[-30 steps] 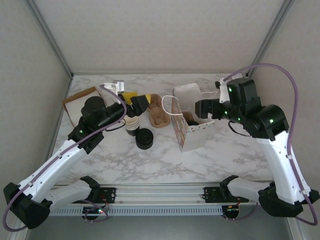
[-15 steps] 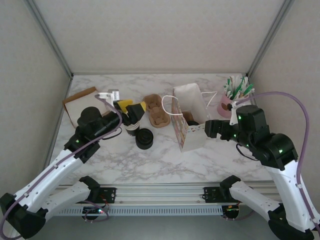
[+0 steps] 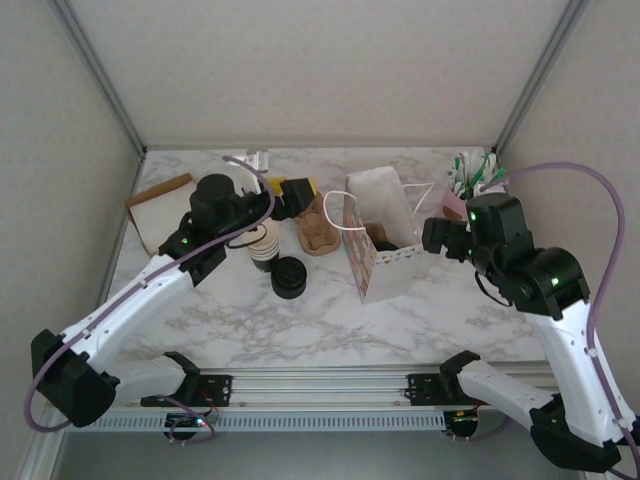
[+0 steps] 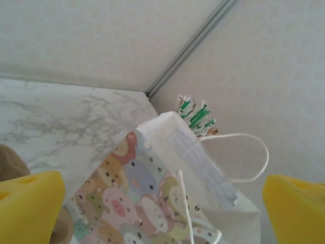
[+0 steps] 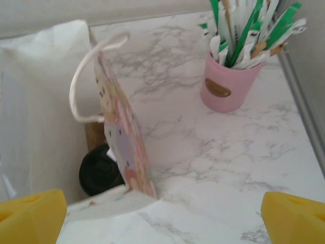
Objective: Pack the takeout coffee
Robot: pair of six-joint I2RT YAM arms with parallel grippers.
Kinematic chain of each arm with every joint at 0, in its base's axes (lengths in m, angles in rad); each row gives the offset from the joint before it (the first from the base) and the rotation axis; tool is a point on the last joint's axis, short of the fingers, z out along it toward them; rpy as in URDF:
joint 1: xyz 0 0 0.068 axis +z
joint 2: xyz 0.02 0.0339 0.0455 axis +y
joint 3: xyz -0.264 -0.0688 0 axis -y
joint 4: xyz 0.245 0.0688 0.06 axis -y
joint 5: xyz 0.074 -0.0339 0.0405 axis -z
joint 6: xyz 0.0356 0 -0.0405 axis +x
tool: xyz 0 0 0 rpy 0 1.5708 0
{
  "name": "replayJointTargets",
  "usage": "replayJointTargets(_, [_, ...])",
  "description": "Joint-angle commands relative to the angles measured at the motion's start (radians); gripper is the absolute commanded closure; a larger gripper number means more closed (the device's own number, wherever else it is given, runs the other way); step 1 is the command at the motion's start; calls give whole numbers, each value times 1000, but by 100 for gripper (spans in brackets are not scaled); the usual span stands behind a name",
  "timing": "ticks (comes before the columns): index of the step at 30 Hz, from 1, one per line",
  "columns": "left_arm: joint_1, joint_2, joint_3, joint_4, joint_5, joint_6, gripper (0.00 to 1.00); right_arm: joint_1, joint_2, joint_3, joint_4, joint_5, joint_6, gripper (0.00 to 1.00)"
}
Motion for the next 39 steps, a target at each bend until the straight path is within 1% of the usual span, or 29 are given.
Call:
replayJointTargets(1, [-10, 61, 83, 34, 31, 23, 0, -38, 66, 64, -7, 62, -13, 1])
replayJointTargets(6, [2, 198, 235, -21, 47, 57, 0, -165, 175, 141, 28, -19, -39, 1])
replayJointTargets(8, [17, 260, 297, -55, 63, 56, 0, -228, 224, 169, 36, -60, -41, 5])
replayJointTargets(11, [52, 337, 390, -106, 106, 49, 0, -307, 301, 207, 39, -135, -43, 19])
replayJointTargets(12, [64, 364, 413, -119, 123, 44, 0, -325, 322, 212, 50, -145, -46, 24])
replayJointTargets(15, [90, 418, 466, -142, 165, 40, 0, -368, 376, 220, 76, -164, -56, 37])
replayJointTargets(17, [101, 435, 476, -139, 181, 29, 0, -401, 421, 234, 80, -187, -59, 48])
replayJointTargets(20, [105, 441, 467, -120, 197, 24, 0, -438, 490, 257, 83, -198, -59, 58])
replayJointTargets(22, [108, 439, 456, -111, 201, 25, 0, -453, 529, 264, 95, -199, -63, 62])
replayJointTargets(26, [114, 433, 432, -100, 207, 19, 0, -468, 590, 281, 108, -201, -66, 65])
replayJointTargets(37, [120, 398, 374, -81, 208, 12, 0, -472, 705, 326, 126, -244, -57, 68])
replayJointTargets(39, [120, 393, 368, -78, 207, 11, 0, -472, 717, 329, 124, -248, -58, 71])
